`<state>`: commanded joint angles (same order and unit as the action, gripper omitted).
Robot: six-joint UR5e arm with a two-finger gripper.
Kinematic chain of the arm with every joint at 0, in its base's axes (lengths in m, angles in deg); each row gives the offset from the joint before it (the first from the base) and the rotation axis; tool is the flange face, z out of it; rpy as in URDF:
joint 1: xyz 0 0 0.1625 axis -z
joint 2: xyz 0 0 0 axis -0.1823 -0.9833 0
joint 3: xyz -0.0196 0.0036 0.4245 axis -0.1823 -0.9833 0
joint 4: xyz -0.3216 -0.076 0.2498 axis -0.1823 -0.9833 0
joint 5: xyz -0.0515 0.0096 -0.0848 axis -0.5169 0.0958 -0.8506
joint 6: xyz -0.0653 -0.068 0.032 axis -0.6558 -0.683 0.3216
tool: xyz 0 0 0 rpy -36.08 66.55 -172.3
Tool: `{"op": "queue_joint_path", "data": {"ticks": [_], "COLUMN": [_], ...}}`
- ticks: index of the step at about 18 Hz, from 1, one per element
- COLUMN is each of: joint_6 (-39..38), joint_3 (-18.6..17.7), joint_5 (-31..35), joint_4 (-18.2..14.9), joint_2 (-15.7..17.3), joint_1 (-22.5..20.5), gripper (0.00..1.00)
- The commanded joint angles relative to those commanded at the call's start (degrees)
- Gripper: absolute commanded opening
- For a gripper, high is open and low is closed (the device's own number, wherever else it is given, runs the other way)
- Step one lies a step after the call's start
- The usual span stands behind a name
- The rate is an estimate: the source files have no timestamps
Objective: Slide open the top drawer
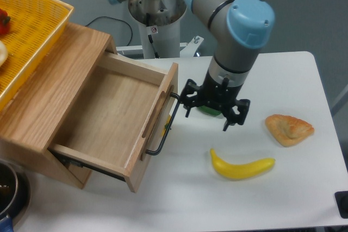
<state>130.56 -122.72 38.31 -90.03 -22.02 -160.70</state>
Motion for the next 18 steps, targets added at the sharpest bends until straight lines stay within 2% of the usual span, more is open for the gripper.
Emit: {"op": "queue_joint_path", "data": {"ticks": [7,9,14,16,18], "joint_6": [9.7,11.9,15.1,15.3,15.8], "joint_3": [0.1,0.1,0.3,0.4,1.4], "joint_5": [8.8,9.4,11.1,12.6,13.4], "joint_4": [0.0,0.2,3.6,6.1,6.9], "joint_2": [-3.5,-4.6,-7.6,-9.1,-9.9], "joint_1": [-2.4,-2.6,-2.6,-2.6,-2.7], "gripper": [1.0,1.0,1.0,1.0,1.0]}}
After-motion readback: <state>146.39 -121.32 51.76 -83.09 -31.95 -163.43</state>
